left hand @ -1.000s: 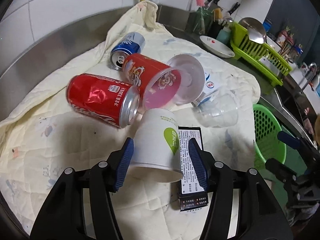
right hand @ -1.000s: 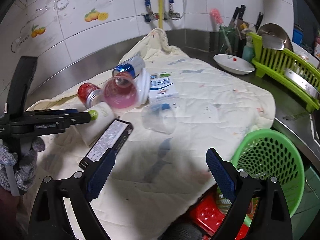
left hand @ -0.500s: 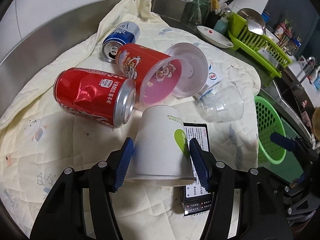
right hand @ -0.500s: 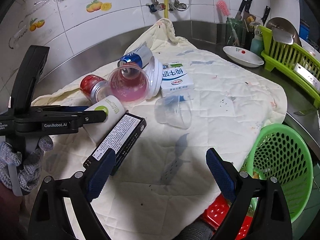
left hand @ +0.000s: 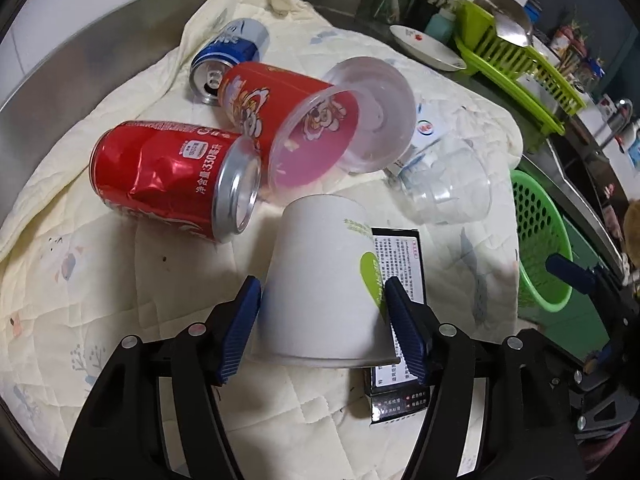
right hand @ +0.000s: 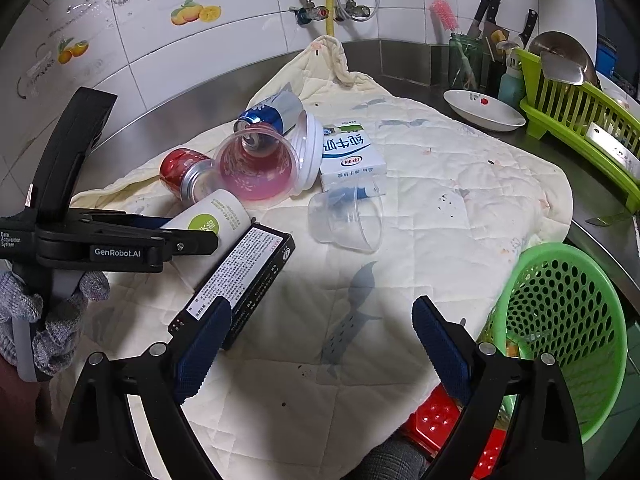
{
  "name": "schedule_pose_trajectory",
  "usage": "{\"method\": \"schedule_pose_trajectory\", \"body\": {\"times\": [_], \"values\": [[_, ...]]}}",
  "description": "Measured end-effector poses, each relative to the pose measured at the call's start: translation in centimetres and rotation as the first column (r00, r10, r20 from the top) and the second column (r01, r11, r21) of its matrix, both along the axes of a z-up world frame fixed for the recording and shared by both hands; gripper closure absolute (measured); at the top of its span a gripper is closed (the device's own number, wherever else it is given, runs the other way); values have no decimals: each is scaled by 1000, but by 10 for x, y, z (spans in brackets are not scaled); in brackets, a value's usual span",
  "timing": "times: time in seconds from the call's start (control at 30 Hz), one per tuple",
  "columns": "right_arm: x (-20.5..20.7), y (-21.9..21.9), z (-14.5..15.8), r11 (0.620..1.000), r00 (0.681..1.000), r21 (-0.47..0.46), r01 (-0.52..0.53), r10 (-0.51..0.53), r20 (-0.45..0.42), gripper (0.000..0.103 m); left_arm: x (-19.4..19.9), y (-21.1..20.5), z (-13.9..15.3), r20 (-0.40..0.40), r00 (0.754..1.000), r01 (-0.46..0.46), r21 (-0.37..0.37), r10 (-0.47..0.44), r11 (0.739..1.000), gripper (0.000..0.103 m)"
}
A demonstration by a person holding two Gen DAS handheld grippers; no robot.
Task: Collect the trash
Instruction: 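Lift the white paper cup with the left tool while the right grasps the black box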
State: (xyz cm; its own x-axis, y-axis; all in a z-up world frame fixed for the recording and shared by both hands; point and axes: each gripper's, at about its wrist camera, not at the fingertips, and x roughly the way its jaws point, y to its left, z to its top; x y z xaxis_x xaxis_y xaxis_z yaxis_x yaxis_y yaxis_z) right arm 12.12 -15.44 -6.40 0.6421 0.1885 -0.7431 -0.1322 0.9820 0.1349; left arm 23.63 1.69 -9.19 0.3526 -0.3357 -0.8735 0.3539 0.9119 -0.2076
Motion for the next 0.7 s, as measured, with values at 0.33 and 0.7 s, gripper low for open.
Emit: {"method": "schedule_pose_trajectory", "body": {"times": [0.33,0.7], "values": [[1,5,-6,1000,1000,25,-14,14,-21,14,-9,5,1,33,998,-45,-3,45,999,42],[18,38,-10,998,996,59,-32,37,-84,23,-39,62,29,102,974,-196,-78,203,978,42]]}}
